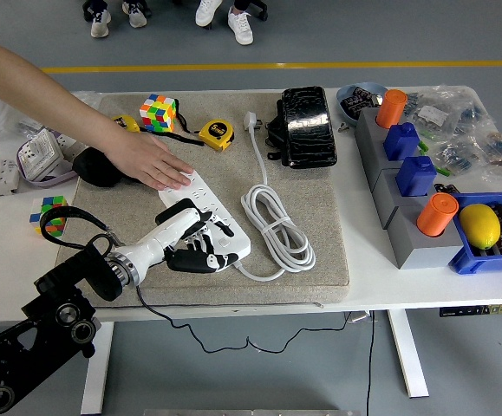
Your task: Put the plug near the board,insert it into the board,press the button,pull the plug out
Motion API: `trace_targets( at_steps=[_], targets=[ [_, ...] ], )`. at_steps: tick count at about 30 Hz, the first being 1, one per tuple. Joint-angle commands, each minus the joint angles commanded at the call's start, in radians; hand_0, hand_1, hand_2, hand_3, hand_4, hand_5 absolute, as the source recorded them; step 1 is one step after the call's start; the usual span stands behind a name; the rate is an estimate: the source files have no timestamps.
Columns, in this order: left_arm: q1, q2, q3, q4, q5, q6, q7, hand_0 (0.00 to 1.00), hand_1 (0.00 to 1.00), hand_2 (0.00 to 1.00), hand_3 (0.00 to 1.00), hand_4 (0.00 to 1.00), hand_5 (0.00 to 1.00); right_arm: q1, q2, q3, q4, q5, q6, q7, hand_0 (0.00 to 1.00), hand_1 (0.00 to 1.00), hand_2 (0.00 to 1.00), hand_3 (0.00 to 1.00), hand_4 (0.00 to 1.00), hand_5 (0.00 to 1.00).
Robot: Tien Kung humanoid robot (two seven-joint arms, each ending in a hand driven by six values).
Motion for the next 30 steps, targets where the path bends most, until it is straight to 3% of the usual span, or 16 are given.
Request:
trace_targets(
  at_steps=[1, 3, 5, 6, 7, 18, 30],
  targets=[
    [0.000, 0.002, 0.000, -0.008, -0.002, -0.023, 0.033, 0.068, 0.089, 0.148, 0.922, 0.683, 0.002, 0.000, 0.000, 0.000, 0.000, 0.000, 0.000, 0.000, 0.551, 0.583, 0.539, 0.508, 0.844, 0.360],
    [0.001, 0.005, 0.003, -0.019, -0.006, -0.064, 0.098, 0.068, 0.089, 0.148, 0.922, 0.683, 0.002, 0.000, -0.001, -0.001, 0.000, 0.000, 0.000, 0.000, 0.551, 0.583, 0.539, 0.508, 0.844, 0.360],
    [0.003, 0.006, 0.008, -0.021, -0.009, -0.076, 0.115, 0.068, 0.089, 0.148, 0.922, 0.683, 0.002, -0.001, -0.002, -0.002, 0.001, 0.000, 0.000, 0.000, 0.551, 0.583, 0.539, 0.508, 0.844, 0.360],
    [0.003, 0.006, 0.012, -0.021, -0.009, -0.075, 0.115, 0.068, 0.089, 0.148, 0.922, 0.683, 0.002, -0.001, -0.003, -0.002, 0.001, 0.000, 0.000, 0.000, 0.551, 0.583, 0.539, 0.508, 0.844, 0.360],
    [0.004, 0.005, 0.015, -0.021, -0.008, -0.074, 0.114, 0.066, 0.089, 0.146, 0.930, 0.752, 0.002, -0.002, -0.003, -0.002, 0.001, 0.000, 0.000, 0.000, 0.550, 0.583, 0.539, 0.508, 0.844, 0.361],
    [-0.008, -0.010, 0.022, -0.006, -0.013, -0.053, 0.084, 0.067, 0.091, 0.150, 0.933, 0.766, 0.002, -0.005, -0.002, -0.002, 0.002, 0.000, 0.000, 0.001, 0.551, 0.582, 0.539, 0.508, 0.844, 0.361],
    [-0.019, -0.038, 0.038, 0.073, 0.026, -0.045, 0.086, 0.065, 0.093, 0.154, 0.931, 0.765, 0.002, -0.007, -0.001, 0.005, 0.001, -0.001, 0.000, 0.000, 0.550, 0.582, 0.538, 0.508, 0.844, 0.360]
  ],
)
